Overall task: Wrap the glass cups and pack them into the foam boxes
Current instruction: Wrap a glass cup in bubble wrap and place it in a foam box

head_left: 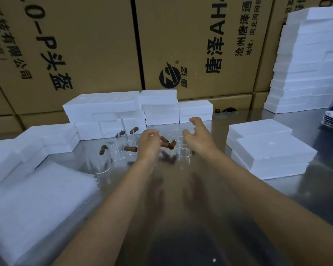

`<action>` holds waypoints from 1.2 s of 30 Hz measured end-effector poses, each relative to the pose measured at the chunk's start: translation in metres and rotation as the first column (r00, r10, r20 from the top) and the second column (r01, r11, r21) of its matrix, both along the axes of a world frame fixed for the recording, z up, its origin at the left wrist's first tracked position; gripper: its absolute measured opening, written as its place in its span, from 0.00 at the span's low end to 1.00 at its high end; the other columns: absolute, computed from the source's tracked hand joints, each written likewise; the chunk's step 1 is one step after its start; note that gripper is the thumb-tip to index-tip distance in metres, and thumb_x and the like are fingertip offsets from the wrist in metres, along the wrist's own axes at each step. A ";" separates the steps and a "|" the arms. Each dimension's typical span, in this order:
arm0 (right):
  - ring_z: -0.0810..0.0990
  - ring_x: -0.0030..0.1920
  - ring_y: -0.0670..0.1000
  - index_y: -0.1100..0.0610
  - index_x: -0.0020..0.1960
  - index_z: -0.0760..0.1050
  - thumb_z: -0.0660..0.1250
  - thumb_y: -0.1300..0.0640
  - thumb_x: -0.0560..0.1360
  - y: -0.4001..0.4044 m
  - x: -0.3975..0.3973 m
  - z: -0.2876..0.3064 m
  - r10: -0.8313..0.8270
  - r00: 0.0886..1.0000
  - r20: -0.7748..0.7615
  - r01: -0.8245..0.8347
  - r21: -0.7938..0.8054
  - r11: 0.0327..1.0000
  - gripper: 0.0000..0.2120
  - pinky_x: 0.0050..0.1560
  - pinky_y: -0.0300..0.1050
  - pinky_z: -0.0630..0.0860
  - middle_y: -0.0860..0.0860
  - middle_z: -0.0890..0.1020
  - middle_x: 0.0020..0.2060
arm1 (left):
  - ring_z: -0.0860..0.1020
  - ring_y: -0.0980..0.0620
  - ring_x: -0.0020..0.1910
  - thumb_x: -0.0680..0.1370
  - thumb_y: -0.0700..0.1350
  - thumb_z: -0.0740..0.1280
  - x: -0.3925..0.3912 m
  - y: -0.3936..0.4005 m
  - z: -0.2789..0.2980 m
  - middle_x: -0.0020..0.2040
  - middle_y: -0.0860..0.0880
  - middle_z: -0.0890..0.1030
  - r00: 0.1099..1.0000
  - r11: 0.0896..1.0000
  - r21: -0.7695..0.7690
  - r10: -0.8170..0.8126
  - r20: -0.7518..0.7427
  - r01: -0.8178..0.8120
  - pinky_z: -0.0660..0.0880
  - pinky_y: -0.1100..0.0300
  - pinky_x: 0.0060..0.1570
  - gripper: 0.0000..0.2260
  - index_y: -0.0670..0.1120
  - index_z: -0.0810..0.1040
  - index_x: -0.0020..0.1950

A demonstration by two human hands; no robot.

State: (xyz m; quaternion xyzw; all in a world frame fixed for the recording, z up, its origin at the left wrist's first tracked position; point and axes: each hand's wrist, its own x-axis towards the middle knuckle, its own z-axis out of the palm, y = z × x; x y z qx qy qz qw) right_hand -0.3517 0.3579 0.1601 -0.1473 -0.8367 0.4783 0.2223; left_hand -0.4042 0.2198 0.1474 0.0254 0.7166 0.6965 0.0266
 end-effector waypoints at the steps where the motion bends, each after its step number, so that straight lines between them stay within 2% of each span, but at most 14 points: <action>1: 0.77 0.51 0.49 0.51 0.75 0.60 0.64 0.51 0.79 0.006 -0.016 0.008 0.002 1.000 0.019 0.000 -0.107 0.994 0.26 0.47 0.40 0.71 0.49 0.73 0.58 | 0.78 0.51 0.41 0.82 0.39 0.57 -0.016 0.000 0.007 0.52 0.47 0.80 1.000 0.999 -0.040 0.004 -0.015 -0.005 0.80 0.50 0.55 0.12 0.47 0.76 0.61; 4: 0.69 0.69 0.56 0.52 0.76 0.58 0.69 0.41 0.74 0.028 -0.072 0.029 0.024 0.995 0.093 0.025 -0.483 0.875 0.37 0.60 0.48 0.68 0.52 0.67 0.72 | 0.77 0.50 0.43 0.82 0.40 0.58 -0.064 0.006 0.024 0.61 0.46 0.76 0.999 0.988 -0.153 0.017 -0.052 -0.025 0.79 0.49 0.56 0.12 0.50 0.75 0.62; 7: 0.63 0.74 0.58 0.52 0.78 0.55 0.73 0.35 0.68 0.048 -0.128 0.035 0.098 0.989 0.113 -0.004 -0.636 0.772 0.48 0.71 0.52 0.65 0.54 0.63 0.75 | 0.76 0.51 0.46 0.82 0.42 0.59 -0.107 0.019 0.022 0.58 0.48 0.75 0.999 0.976 -0.218 -0.001 -0.042 -0.008 0.79 0.53 0.49 0.13 0.51 0.73 0.65; 9: 0.62 0.75 0.58 0.51 0.78 0.54 0.73 0.33 0.65 0.058 -0.162 0.033 0.108 0.987 0.121 -0.003 -0.650 0.760 0.51 0.72 0.54 0.65 0.54 0.61 0.75 | 0.75 0.52 0.45 0.82 0.42 0.60 -0.129 0.029 0.017 0.52 0.49 0.75 0.999 0.972 -0.236 -0.028 -0.040 0.018 0.77 0.56 0.46 0.13 0.51 0.71 0.66; 11: 0.61 0.75 0.58 0.51 0.78 0.55 0.72 0.32 0.65 0.063 -0.193 0.030 0.092 0.990 0.104 -0.003 -0.645 0.764 0.50 0.72 0.53 0.65 0.52 0.60 0.76 | 0.75 0.53 0.43 0.81 0.41 0.60 -0.153 0.036 0.016 0.51 0.49 0.75 0.996 0.965 -0.263 -0.044 -0.073 0.023 0.77 0.54 0.50 0.14 0.50 0.71 0.67; 14: 0.56 0.78 0.56 0.51 0.79 0.54 0.68 0.29 0.67 0.069 -0.231 0.026 0.080 0.992 0.095 -0.012 -0.565 0.825 0.50 0.73 0.55 0.59 0.49 0.58 0.78 | 0.75 0.52 0.41 0.80 0.40 0.61 -0.189 0.043 0.019 0.48 0.48 0.75 0.992 0.961 -0.278 -0.043 -0.120 0.008 0.79 0.49 0.57 0.14 0.48 0.73 0.65; 17: 0.48 0.79 0.57 0.53 0.77 0.61 0.58 0.26 0.68 0.072 -0.262 0.021 0.019 0.985 0.169 0.054 -0.415 0.908 0.46 0.76 0.58 0.53 0.51 0.57 0.79 | 0.76 0.52 0.43 0.80 0.40 0.61 -0.210 0.047 0.016 0.46 0.50 0.75 0.994 0.959 -0.284 -0.044 -0.104 0.013 0.80 0.48 0.58 0.13 0.48 0.74 0.64; 19: 0.46 0.79 0.58 0.55 0.74 0.66 0.54 0.25 0.69 0.072 -0.275 0.018 -0.071 0.973 0.221 0.138 -0.303 0.943 0.45 0.72 0.59 0.55 0.53 0.57 0.78 | 0.76 0.52 0.43 0.80 0.40 0.61 -0.218 0.051 0.011 0.46 0.51 0.74 0.994 0.957 -0.289 -0.053 -0.099 0.023 0.79 0.48 0.58 0.14 0.48 0.73 0.66; 23: 0.53 0.75 0.59 0.52 0.66 0.69 0.55 0.27 0.67 0.072 -0.284 0.013 -0.120 0.979 0.165 0.159 -0.244 0.957 0.38 0.63 0.57 0.60 0.55 0.63 0.73 | 0.75 0.52 0.43 0.80 0.40 0.61 -0.229 0.062 0.006 0.44 0.52 0.72 0.993 0.961 -0.276 -0.054 -0.104 0.023 0.80 0.51 0.54 0.19 0.48 0.67 0.71; 26: 0.66 0.70 0.58 0.54 0.71 0.63 0.64 0.31 0.64 0.071 -0.282 0.016 -0.006 0.996 0.090 0.048 -0.469 0.882 0.43 0.65 0.57 0.68 0.54 0.69 0.69 | 0.75 0.49 0.51 0.80 0.40 0.62 -0.228 0.067 0.009 0.49 0.52 0.73 0.992 0.961 -0.270 -0.085 -0.092 0.058 0.79 0.53 0.52 0.22 0.47 0.65 0.74; 29: 0.76 0.61 0.56 0.55 0.71 0.65 0.70 0.40 0.65 0.071 -0.274 0.024 0.034 0.999 -0.006 -0.030 -0.627 0.779 0.39 0.63 0.55 0.74 0.55 0.76 0.63 | 0.74 0.45 0.60 0.80 0.40 0.62 -0.221 0.067 0.014 0.63 0.46 0.74 0.990 0.962 -0.252 -0.125 -0.062 0.106 0.79 0.53 0.54 0.23 0.48 0.65 0.75; 31: 0.79 0.55 0.55 0.55 0.67 0.69 0.71 0.44 0.66 0.074 -0.266 0.028 -0.041 0.998 -0.051 -0.003 -0.668 0.744 0.32 0.55 0.50 0.78 0.54 0.79 0.58 | 0.74 0.45 0.62 0.80 0.39 0.62 -0.212 0.062 0.019 0.65 0.45 0.72 0.990 0.965 -0.234 -0.134 -0.048 0.119 0.78 0.54 0.53 0.22 0.48 0.66 0.75; 33: 0.78 0.46 0.50 0.55 0.64 0.69 0.71 0.46 0.68 0.079 -0.252 0.035 -0.121 0.990 -0.077 0.034 -0.693 0.720 0.28 0.40 0.44 0.76 0.52 0.79 0.50 | 0.74 0.45 0.63 0.80 0.39 0.62 -0.201 0.055 0.022 0.67 0.44 0.72 0.990 0.969 -0.212 -0.138 -0.029 0.128 0.78 0.54 0.52 0.21 0.48 0.68 0.74; 36: 0.76 0.43 0.48 0.54 0.64 0.63 0.72 0.46 0.68 0.085 -0.218 0.050 -0.166 0.981 -0.098 0.044 -0.726 0.687 0.30 0.37 0.43 0.74 0.50 0.75 0.46 | 0.75 0.44 0.63 0.80 0.40 0.63 -0.179 0.038 0.031 0.66 0.44 0.73 0.993 0.979 -0.166 -0.121 -0.012 0.117 0.79 0.53 0.54 0.19 0.48 0.70 0.71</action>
